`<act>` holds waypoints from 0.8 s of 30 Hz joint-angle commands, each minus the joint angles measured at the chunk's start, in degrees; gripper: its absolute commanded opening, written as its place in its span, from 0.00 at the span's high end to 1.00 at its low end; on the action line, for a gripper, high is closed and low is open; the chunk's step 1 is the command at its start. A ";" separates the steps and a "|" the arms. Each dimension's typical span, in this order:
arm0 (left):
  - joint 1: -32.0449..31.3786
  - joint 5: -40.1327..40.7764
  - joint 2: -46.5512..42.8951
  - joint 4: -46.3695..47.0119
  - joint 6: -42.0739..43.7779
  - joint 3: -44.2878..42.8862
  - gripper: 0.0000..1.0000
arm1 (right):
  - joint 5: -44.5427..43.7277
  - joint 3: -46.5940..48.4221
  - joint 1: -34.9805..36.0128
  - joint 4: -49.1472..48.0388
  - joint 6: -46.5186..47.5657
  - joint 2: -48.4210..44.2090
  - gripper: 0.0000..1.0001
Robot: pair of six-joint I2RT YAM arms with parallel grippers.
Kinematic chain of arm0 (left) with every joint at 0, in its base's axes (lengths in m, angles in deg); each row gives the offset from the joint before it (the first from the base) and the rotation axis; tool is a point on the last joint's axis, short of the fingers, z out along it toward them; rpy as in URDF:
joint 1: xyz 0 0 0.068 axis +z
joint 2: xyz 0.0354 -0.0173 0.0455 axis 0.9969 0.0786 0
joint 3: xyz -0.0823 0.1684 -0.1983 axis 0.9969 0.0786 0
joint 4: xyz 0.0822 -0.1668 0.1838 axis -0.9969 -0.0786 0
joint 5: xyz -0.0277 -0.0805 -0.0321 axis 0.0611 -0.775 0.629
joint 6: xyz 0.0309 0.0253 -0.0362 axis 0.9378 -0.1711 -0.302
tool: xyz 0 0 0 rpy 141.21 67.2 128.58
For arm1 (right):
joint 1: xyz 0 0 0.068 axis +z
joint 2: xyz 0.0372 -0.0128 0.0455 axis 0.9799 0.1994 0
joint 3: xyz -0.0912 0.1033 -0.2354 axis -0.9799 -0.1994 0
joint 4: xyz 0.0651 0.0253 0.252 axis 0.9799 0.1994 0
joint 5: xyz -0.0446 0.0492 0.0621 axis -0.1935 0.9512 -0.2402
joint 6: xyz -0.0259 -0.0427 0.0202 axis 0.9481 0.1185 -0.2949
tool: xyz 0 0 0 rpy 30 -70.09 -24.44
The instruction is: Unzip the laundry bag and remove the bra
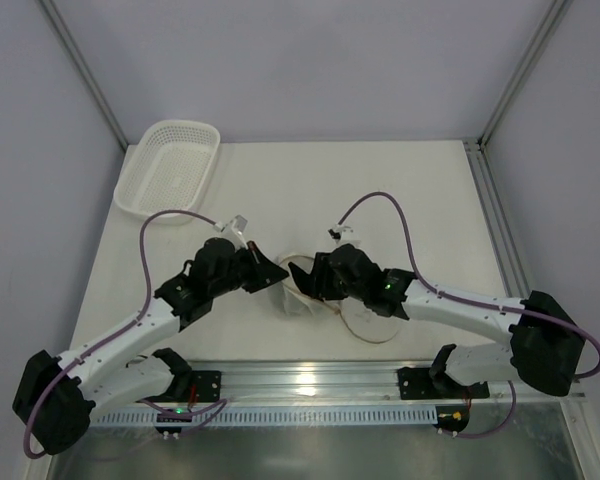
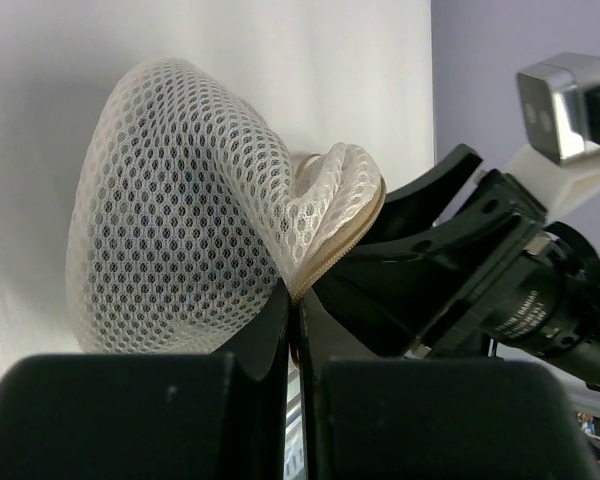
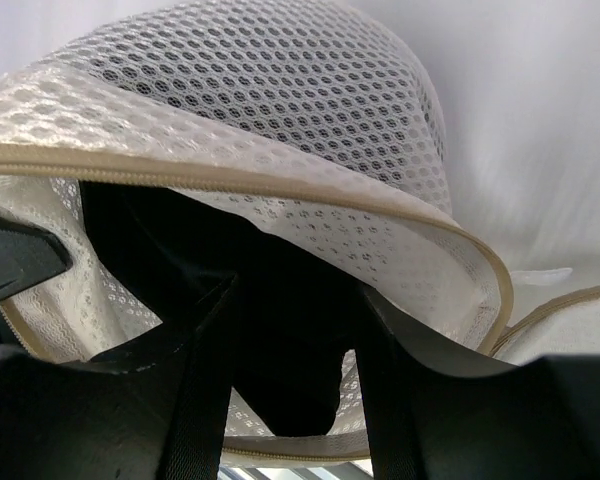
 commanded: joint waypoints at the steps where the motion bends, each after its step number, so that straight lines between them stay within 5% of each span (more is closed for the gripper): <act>1: -0.22 -0.41 -2.00 2.85 -0.21 0.31 1.00 | 4.47 1.10 0.52 -10.33 -0.05 1.88 0.49; 9: -0.31 -1.03 -0.95 3.90 -1.27 1.11 1.00 | 11.43 3.72 4.03 -15.63 -0.05 9.62 0.38; 16: -0.22 -1.55 -2.26 3.46 -2.06 1.99 1.00 | 2.75 5.14 5.70 -18.53 -2.94 14.36 0.36; 24: -0.22 -1.20 -4.37 1.18 -2.06 2.07 1.00 | -10.61 7.95 6.32 -10.46 -2.17 17.10 0.67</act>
